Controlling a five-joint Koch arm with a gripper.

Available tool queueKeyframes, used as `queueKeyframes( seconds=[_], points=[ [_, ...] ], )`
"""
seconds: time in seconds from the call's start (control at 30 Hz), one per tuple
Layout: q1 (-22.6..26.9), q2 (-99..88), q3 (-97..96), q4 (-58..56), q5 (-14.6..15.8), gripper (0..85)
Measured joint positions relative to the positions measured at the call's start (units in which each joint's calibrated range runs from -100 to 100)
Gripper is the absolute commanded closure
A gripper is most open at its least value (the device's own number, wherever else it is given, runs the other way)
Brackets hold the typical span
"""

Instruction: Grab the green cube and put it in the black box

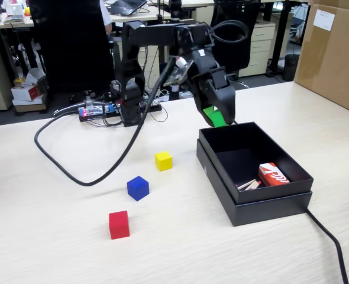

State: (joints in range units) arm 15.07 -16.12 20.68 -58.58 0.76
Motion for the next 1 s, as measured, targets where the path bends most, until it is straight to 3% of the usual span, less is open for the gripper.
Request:
queueKeyframes(
  seconds=[0.33,0.77,0.87,1.0],
  points=[
    [1.37,13.46,0.09,0.00,3.81,84.3],
    [0.59,22.27,0.18,0.00,4.10,84.2],
    [0.54,24.08,0.18,0.00,4.40,76.3],
    [0.49,25.37,0.18,0.00,4.49,75.8]
  ],
)
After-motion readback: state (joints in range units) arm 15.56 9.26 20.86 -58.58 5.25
